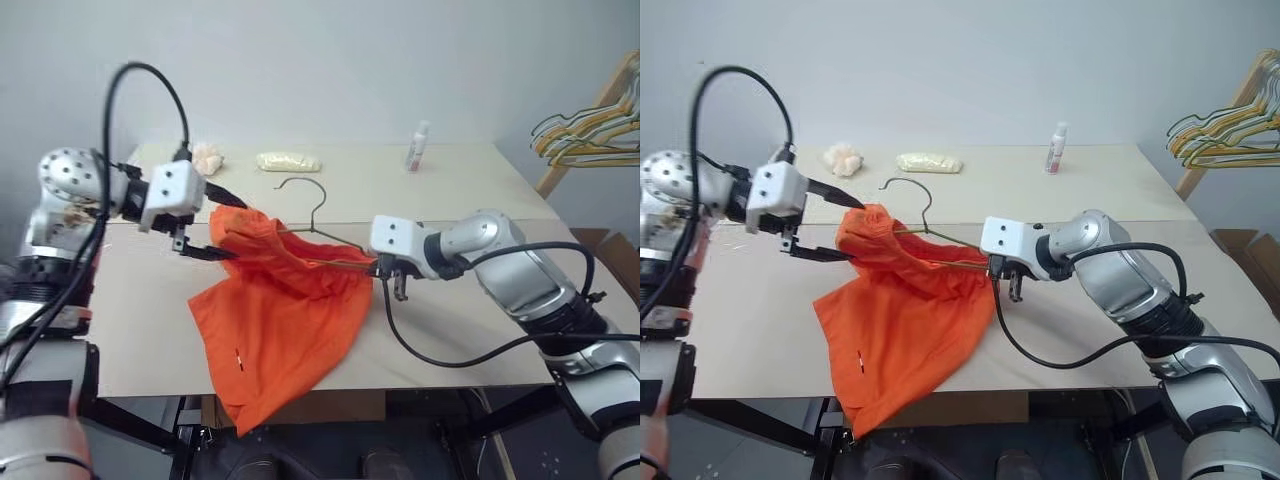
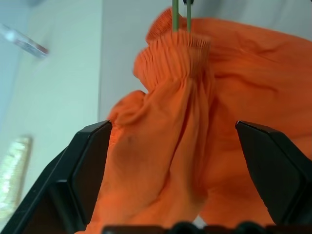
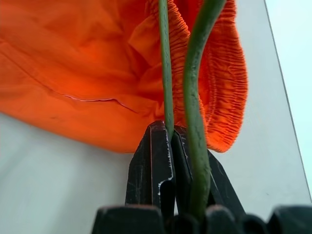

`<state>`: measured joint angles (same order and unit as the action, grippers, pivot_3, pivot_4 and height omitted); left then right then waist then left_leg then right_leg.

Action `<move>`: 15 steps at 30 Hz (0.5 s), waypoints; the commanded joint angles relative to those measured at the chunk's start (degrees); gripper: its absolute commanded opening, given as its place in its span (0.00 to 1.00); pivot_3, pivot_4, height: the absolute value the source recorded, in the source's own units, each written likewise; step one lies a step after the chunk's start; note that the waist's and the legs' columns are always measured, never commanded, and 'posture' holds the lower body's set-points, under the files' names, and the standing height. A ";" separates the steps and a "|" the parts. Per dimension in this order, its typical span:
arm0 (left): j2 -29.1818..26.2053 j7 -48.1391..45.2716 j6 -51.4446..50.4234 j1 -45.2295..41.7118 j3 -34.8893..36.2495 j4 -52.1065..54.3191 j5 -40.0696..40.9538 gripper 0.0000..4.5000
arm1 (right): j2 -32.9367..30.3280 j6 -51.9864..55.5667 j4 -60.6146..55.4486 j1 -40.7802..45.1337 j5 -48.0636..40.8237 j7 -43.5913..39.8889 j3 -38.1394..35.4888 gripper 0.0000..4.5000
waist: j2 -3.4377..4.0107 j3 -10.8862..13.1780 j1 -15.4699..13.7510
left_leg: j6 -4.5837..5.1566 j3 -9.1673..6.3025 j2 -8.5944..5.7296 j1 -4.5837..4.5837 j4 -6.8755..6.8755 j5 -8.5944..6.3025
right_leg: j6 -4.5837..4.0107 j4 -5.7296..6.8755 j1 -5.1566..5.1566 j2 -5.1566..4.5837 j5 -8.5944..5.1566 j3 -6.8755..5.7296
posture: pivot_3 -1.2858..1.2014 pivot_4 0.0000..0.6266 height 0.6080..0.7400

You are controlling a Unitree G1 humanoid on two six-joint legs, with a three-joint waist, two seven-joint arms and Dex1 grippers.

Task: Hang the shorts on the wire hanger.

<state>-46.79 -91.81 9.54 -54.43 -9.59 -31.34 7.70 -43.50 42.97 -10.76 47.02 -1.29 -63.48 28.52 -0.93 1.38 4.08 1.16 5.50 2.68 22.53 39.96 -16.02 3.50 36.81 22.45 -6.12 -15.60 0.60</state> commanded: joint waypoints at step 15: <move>1.41 1.27 9.81 -4.46 -9.26 -10.86 -6.00 0.86 | 0.37 6.57 -4.08 4.12 -1.01 -2.55 -1.56 0.00 | 0.00 0.00 1.89 | -0.01 -0.07 0.02 0.34 0.11 0.01 | 0.00 0.30 0.39 0.00 0.00 0.02 | 0.48 0.00 1.00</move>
<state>-45.46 -91.41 18.07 -56.70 -19.88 -41.60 2.83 -43.36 49.16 -12.97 48.92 -1.48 -65.87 28.51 -0.93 1.38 5.97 1.14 5.44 2.70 22.88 40.08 -16.00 3.50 37.10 22.83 -6.12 -15.60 0.62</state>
